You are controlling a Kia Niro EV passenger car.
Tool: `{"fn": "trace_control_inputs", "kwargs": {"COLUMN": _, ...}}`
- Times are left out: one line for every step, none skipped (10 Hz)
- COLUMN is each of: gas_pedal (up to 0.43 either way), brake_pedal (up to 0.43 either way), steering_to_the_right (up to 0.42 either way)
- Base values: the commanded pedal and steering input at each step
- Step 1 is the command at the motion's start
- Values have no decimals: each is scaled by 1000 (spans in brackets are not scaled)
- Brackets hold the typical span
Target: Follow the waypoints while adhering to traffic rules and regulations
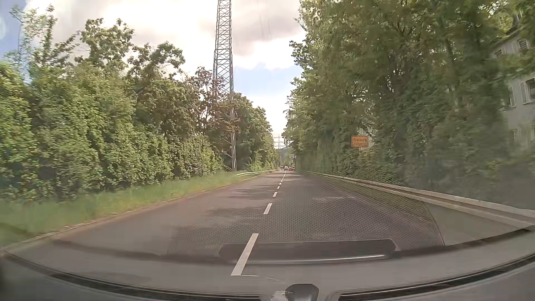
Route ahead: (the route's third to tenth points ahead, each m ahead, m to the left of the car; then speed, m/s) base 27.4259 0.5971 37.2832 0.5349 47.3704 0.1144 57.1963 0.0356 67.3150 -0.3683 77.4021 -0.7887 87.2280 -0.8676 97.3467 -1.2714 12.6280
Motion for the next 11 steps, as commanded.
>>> {"fn": "trace_control_inputs", "kwargs": {"gas_pedal": 28, "brake_pedal": 0, "steering_to_the_right": -3}}
{"fn": "trace_control_inputs", "kwargs": {"gas_pedal": 28, "brake_pedal": 0, "steering_to_the_right": -3}}
{"fn": "trace_control_inputs", "kwargs": {"gas_pedal": 28, "brake_pedal": 0, "steering_to_the_right": -3}}
{"fn": "trace_control_inputs", "kwargs": {"gas_pedal": 28, "brake_pedal": 0, "steering_to_the_right": -2}}
{"fn": "trace_control_inputs", "kwargs": {"gas_pedal": 28, "brake_pedal": 0, "steering_to_the_right": -3}}
{"fn": "trace_control_inputs", "kwargs": {"gas_pedal": 28, "brake_pedal": 0, "steering_to_the_right": -2}}
{"fn": "trace_control_inputs", "kwargs": {"gas_pedal": 39, "brake_pedal": 0, "steering_to_the_right": -2}}
{"fn": "trace_control_inputs", "kwargs": {"gas_pedal": 39, "brake_pedal": 0, "steering_to_the_right": -2}}
{"fn": "trace_control_inputs", "kwargs": {"gas_pedal": 39, "brake_pedal": 0, "steering_to_the_right": -2}}
{"fn": "trace_control_inputs", "kwargs": {"gas_pedal": 39, "brake_pedal": 0, "steering_to_the_right": -2}}
{"fn": "trace_control_inputs", "kwargs": {"gas_pedal": 47, "brake_pedal": 0, "steering_to_the_right": -2}}
